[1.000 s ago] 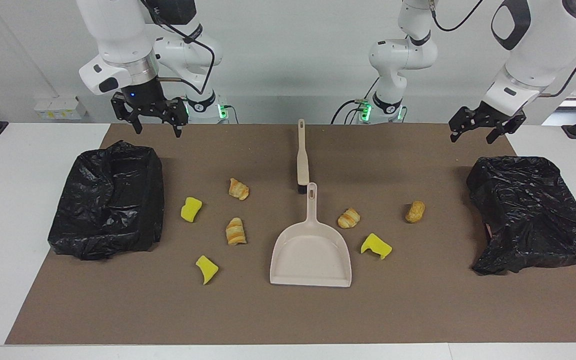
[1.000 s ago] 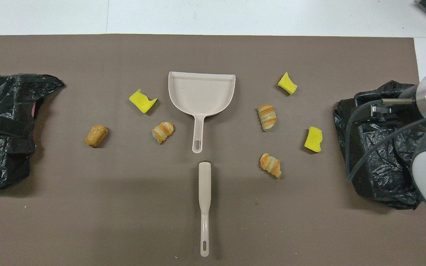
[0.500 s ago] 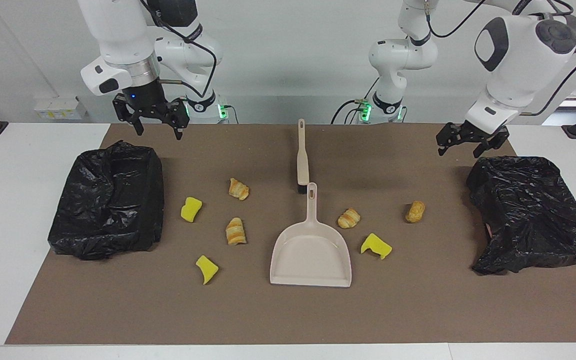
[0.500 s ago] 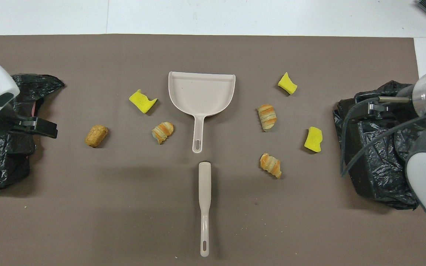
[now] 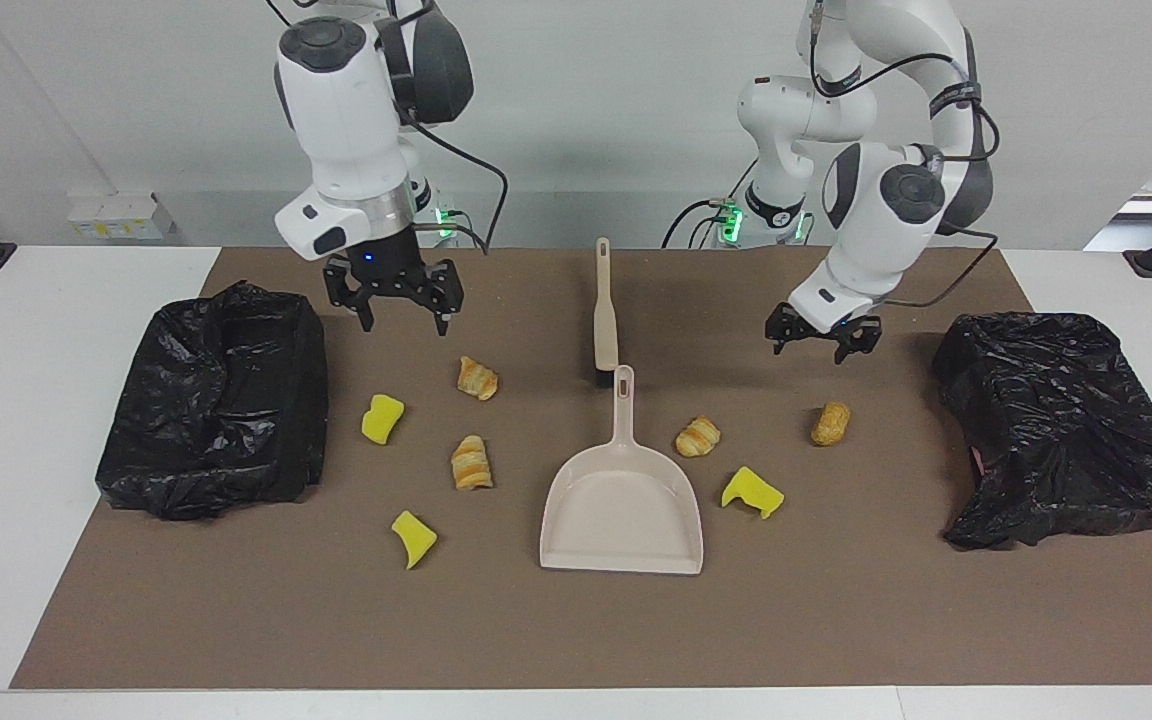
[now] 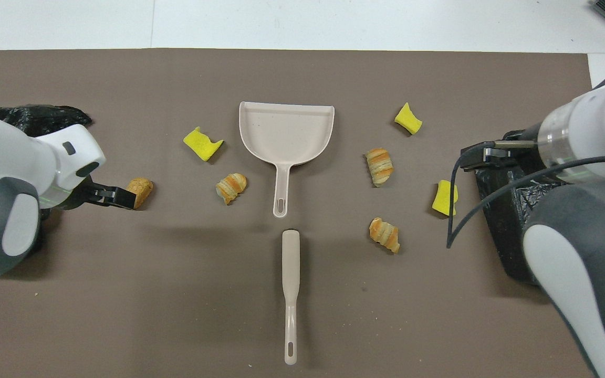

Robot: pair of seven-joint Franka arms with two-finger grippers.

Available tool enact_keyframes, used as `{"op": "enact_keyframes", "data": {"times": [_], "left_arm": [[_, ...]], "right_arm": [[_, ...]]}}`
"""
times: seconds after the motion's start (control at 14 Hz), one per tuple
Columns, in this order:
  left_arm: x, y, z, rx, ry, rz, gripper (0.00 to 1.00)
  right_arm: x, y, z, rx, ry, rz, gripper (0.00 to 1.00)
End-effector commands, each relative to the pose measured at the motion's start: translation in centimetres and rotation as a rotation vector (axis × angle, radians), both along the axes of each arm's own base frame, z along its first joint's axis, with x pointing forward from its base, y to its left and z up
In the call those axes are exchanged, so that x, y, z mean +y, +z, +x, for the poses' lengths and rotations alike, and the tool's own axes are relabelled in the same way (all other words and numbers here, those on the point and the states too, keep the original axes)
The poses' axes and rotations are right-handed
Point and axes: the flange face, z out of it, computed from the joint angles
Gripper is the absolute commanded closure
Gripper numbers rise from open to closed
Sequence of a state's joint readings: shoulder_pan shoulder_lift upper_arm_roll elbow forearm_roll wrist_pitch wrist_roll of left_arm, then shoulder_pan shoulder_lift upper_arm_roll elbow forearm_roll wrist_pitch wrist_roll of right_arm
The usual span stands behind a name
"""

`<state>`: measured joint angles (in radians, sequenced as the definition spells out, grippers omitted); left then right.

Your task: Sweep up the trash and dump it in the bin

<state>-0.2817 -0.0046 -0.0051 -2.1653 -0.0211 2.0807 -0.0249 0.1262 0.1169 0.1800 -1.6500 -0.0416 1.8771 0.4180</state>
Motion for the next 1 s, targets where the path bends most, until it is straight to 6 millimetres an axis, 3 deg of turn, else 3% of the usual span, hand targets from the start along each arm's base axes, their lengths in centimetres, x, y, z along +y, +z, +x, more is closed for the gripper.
{"op": "enact_keyframes", "data": {"times": [0.0, 0.07, 0.29, 0.43, 0.5, 0.64, 0.79, 0.93], "left_arm": [[-2.0, -1.3, -3.5, -0.003, 0.002, -0.003, 0.0], [-3.1, -1.5, -4.8, 0.006, 0.002, -0.016, 0.0], [-5.6, -2.3, -8.9, -0.001, -0.007, -0.036, 0.0], [-7.4, -2.5, -11.4, -0.01, -0.024, -0.039, 0.0], [-8.3, -2.5, -12.5, -0.014, -0.03, -0.041, 0.0], [-11.3, -2.6, -14.7, -0.012, -0.032, -0.036, 0.0], [-14.1, -2.8, -16.7, -0.023, -0.026, -0.039, 0.0], [-17.0, -3.0, -18.8, -0.041, -0.004, -0.05, 0.0]], "right_arm": [[4.9, -2.3, 0.8, -0.007, -0.032, 0.03, 0.0], [6.5, -2.9, 0.9, 0.002, -0.043, 0.034, 0.0], [8.8, -4.7, 1.1, 0.016, -0.028, 0.036, 0.0], [13.5, -7.0, -0.3, 0.045, -0.021, 0.036, 0.0], [14.7, -7.6, -0.2, 0.032, -0.025, 0.05, 0.0], [16.3, -10.0, -0.1, 0.044, -0.008, 0.037, 0.0], [19.5, -11.5, 0.3, 0.036, 0.014, 0.046, 0.01], [23.1, -14.3, 1.3, 0.031, 0.018, 0.037, 0.08]]}}
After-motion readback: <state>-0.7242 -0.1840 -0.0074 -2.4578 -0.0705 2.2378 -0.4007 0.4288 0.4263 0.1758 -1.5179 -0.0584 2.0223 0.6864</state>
